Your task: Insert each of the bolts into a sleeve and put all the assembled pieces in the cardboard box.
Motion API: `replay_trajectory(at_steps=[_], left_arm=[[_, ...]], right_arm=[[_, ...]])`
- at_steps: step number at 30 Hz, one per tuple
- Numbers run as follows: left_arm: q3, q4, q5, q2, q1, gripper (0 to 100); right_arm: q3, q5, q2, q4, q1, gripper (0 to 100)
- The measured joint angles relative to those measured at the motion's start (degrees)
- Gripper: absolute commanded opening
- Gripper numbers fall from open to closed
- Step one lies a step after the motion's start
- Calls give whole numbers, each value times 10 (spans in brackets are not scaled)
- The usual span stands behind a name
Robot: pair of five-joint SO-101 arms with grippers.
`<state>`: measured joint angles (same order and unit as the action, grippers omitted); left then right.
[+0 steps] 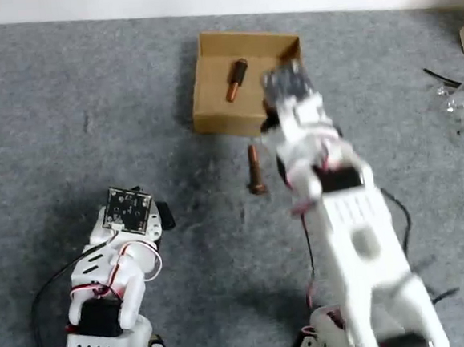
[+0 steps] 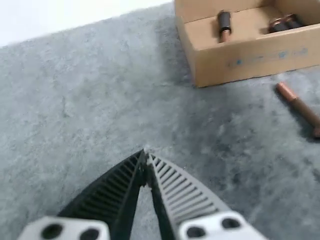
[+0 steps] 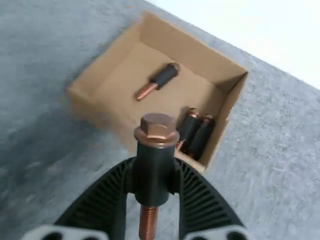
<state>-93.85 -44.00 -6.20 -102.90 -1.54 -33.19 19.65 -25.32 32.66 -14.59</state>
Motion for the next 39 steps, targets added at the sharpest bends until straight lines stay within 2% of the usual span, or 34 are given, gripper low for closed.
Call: replay_trajectory(at_steps=[6, 13, 17, 25, 36, 39], left_arm=[[-8, 9, -2, 0, 4, 8], [-12, 24, -2, 0, 4, 8], [-13, 26, -2, 0, 4, 8], [-13, 26, -2, 0, 4, 9], [-13, 26, -2, 0, 4, 10], [-13, 26, -2, 0, 4, 10]], right_arm=[[210, 0, 217, 38, 35, 5], [454, -1, 418, 174, 34, 5], [593, -30, 520, 253, 36, 5], [843, -48, 678, 389, 35, 5], [1023, -48, 800, 483, 34, 16], [1044, -48, 812, 495, 34, 105]])
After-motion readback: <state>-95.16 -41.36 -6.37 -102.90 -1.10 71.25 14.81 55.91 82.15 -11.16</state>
